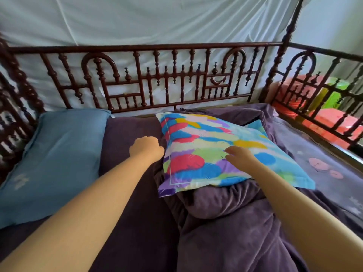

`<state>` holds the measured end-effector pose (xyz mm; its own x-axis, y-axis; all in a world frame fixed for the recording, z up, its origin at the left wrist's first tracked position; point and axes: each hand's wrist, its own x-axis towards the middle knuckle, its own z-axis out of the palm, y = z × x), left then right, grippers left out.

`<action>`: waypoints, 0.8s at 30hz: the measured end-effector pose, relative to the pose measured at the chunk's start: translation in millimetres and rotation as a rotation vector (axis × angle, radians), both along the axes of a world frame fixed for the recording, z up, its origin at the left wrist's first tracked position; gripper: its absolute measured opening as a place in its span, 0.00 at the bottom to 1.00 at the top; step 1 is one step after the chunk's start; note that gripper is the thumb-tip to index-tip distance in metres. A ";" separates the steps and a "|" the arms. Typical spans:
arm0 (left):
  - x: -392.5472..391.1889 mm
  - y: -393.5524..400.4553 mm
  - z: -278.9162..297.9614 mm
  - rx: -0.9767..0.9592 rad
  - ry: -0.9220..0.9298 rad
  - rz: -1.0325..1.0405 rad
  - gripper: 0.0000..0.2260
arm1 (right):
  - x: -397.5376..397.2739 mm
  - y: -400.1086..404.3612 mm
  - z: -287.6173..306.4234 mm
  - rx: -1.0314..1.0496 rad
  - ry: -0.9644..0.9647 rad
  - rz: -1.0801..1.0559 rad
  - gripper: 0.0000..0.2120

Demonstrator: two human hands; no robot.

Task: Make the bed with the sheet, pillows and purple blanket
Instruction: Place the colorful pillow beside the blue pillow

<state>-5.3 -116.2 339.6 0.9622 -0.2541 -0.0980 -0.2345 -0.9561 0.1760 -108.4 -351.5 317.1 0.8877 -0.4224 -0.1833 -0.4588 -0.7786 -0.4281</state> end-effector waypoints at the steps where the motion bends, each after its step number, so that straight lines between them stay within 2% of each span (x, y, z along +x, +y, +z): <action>1: -1.9 -10.2 -4.2 0.008 0.021 0.007 0.17 | -5.2 -12.2 -4.7 0.023 0.012 -0.045 0.17; 5: 8.8 -50.0 -24.1 0.004 0.081 -0.002 0.16 | -7.9 -51.6 -34.2 0.127 0.079 -0.240 0.04; 7: 24.2 -64.8 -36.8 -0.036 0.111 0.011 0.17 | -2.2 -64.1 -51.3 0.213 0.101 -0.371 0.05; 10: 52.2 -85.0 -58.7 -0.087 0.202 0.064 0.20 | 9.2 -77.3 -82.6 0.505 0.088 -0.634 0.07; 15: 94.4 -108.5 -98.2 -0.272 0.395 0.240 0.29 | 35.6 -89.9 -130.5 0.954 -0.003 -1.010 0.28; 18: 114.4 -120.8 -118.1 -0.393 0.477 0.323 0.35 | 54.7 -94.1 -150.9 1.200 -0.213 -1.105 0.38; 21: 123.5 -140.1 -136.1 -0.598 0.515 0.431 0.36 | 66.7 -105.0 -180.3 1.270 -0.403 -1.195 0.58; 22: 123.9 -147.1 -140.1 -0.650 0.491 0.472 0.35 | 70.0 -101.9 -171.5 1.241 -0.460 -1.233 0.58; 24: 122.0 -157.4 -146.1 -0.652 0.394 0.535 0.34 | 80.7 -97.7 -151.3 1.139 -0.527 -1.280 0.44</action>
<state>116.8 -273.6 193.5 0.8949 0.0938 -0.4363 0.3995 -0.6041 0.6896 -27.7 -449.2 165.8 0.1979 -0.7057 -0.6803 -0.1302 0.6689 -0.7318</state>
